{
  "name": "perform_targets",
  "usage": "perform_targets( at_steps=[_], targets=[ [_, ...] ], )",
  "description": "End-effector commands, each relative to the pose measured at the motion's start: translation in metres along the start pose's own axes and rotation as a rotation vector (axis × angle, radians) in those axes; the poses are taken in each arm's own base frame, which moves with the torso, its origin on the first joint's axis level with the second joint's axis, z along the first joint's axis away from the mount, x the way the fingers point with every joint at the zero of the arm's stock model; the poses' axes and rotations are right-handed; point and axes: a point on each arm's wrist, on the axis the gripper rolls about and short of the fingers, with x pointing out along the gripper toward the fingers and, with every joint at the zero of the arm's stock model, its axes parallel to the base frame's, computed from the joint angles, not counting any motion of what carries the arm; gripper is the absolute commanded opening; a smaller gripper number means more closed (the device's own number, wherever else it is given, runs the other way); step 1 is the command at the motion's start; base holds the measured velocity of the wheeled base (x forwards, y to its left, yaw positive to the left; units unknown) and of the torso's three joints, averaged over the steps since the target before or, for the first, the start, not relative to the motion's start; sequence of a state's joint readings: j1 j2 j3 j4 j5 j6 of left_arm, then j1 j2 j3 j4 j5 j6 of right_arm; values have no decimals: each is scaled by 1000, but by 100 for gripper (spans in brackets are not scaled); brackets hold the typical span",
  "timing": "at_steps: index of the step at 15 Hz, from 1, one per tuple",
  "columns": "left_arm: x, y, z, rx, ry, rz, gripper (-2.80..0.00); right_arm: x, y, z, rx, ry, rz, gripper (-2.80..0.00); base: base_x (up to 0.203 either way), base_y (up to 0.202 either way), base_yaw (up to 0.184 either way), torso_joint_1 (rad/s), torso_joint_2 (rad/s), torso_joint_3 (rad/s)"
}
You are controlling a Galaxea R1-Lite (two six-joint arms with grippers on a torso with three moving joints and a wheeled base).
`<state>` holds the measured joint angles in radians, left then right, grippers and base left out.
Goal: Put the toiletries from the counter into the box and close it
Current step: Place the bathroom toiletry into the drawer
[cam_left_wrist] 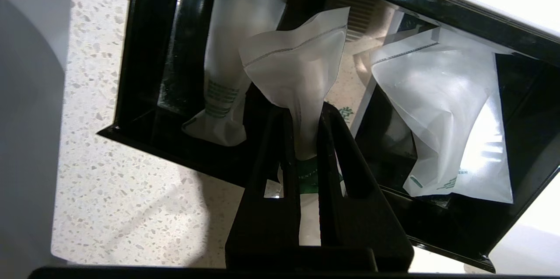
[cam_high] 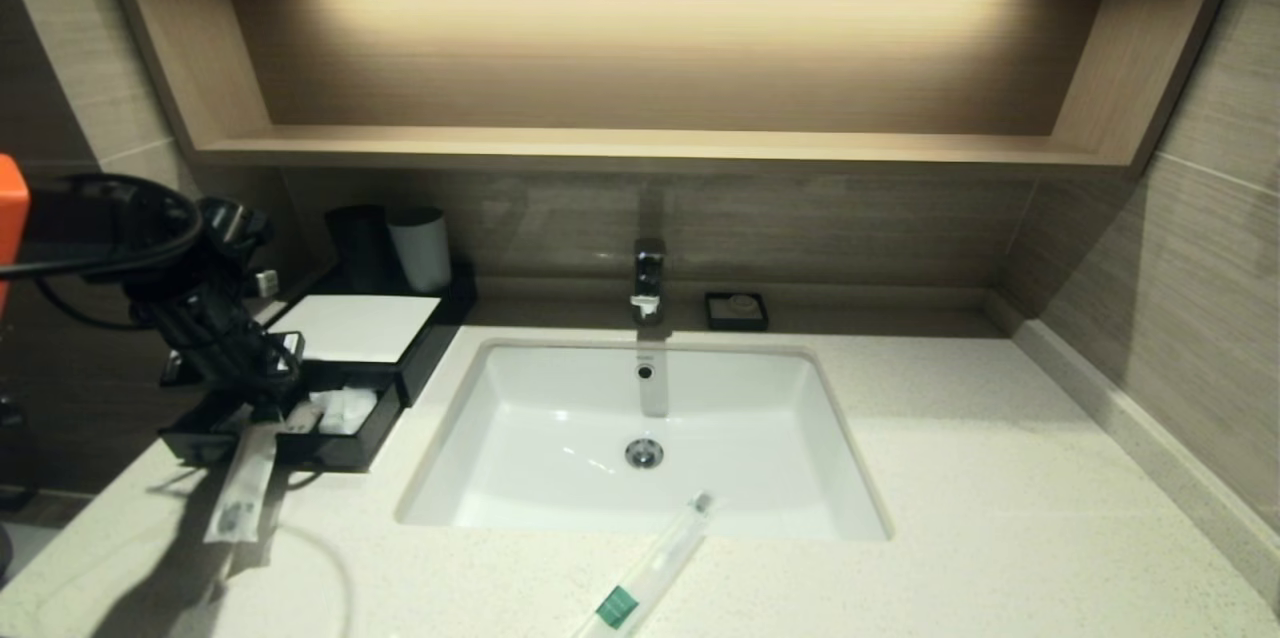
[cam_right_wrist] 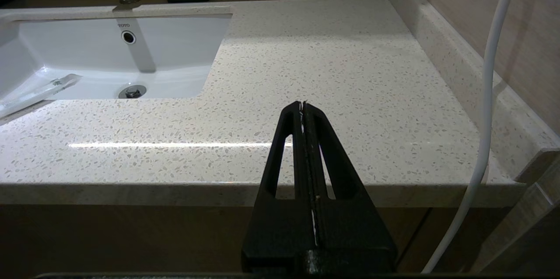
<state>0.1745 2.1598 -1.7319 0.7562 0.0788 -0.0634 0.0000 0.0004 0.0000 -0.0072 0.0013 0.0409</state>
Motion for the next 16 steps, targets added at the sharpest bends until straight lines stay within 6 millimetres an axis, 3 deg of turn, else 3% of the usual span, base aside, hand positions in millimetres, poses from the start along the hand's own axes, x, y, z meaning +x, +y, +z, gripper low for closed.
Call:
perform_targets(
  at_steps=[1,16],
  targets=[
    [6,0,-1,-1,18,-8,-280,0,0,0,1,1,0,-280,0,0,0,0,0,0],
    [15,-3,11,-14,-2,-12,-280,0,0,0,1,1,0,-280,0,0,0,0,0,0]
  ],
)
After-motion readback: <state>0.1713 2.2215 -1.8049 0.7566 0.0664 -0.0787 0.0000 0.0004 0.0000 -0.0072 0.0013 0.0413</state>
